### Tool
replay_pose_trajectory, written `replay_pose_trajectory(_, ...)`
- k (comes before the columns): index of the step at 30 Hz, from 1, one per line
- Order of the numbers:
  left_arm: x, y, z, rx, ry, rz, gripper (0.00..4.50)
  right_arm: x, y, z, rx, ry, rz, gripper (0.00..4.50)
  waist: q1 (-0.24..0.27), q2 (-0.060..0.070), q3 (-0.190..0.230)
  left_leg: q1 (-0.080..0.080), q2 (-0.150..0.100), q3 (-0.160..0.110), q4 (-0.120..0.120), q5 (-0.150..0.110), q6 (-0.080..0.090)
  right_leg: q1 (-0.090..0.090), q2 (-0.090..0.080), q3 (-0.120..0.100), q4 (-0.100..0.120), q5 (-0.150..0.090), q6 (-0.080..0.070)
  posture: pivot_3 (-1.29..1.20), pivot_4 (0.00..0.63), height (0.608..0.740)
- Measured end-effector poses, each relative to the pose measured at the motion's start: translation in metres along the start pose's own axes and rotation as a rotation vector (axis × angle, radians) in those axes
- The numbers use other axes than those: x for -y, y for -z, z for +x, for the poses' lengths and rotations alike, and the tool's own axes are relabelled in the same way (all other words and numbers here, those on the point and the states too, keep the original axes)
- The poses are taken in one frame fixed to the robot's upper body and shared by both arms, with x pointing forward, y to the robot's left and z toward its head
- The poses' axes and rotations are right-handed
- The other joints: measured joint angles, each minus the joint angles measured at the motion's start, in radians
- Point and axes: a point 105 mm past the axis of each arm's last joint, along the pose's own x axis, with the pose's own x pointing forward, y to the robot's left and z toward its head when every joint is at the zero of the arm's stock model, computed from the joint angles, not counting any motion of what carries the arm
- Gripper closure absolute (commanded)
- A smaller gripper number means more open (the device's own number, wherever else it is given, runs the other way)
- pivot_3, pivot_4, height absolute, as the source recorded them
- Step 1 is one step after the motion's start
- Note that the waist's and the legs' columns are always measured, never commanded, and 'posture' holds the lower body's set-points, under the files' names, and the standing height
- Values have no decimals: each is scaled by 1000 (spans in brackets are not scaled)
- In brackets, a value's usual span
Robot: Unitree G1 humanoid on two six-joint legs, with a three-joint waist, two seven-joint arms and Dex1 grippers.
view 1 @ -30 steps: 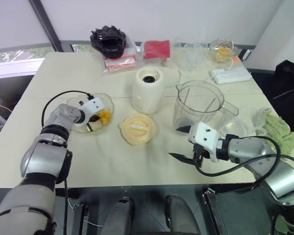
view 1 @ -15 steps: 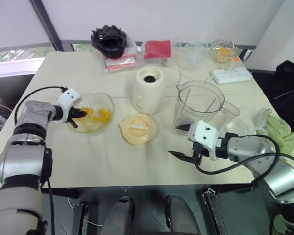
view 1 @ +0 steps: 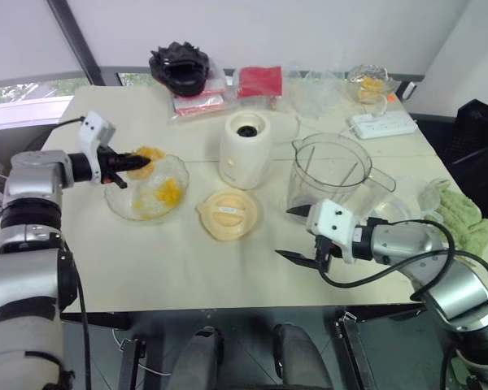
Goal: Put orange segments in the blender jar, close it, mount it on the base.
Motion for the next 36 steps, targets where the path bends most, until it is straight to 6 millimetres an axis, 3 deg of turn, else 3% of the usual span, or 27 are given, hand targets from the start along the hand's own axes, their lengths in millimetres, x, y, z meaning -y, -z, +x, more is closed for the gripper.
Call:
replay_pose_trajectory(13, 26, -62, -6, 177, 49, 37, 4276, 2, 1, 1, -2, 8, 0, 0, 2, 0, 0, 0, 0, 0, 0, 0, 0, 0, 0, 0, 0, 0, 0, 0, 150, 740)
replay_pose_trajectory(21, 83, -146, 23, 321, 275, 208, 4276, 2, -1, 5, 13, 9, -6, 0, 5, 0, 0, -1, -1, 0, 1, 0, -1, 0, 0, 0, -1, 0, 0, 0, 150, 740)
replay_pose_trajectory(27, 132, -188, 73, 417, 451, 242, 4276, -1, 4, 5, 2, 39, 19, 0, 6, -1, 0, -1, -1, 1, 1, 0, -1, 0, 0, 0, -1, 0, 0, 0, 150, 740)
replay_pose_trajectory(31, 149, -183, 100, 399, 502, 252, 4276, -1, 5, 5, -4, 69, 37, 0, -6, 0, 0, 0, 0, 2, 0, 0, -1, -1, 0, 1, -1, 0, 0, 0, 150, 740)
replay_pose_trajectory(36, 190, -156, 145, 351, 610, 193, 4276, -18, 15, -2, -49, 115, 96, 0, 11, -1, 1, -3, -2, 1, 1, 0, -1, 0, -1, 1, -2, 1, 2, 0, 150, 740)
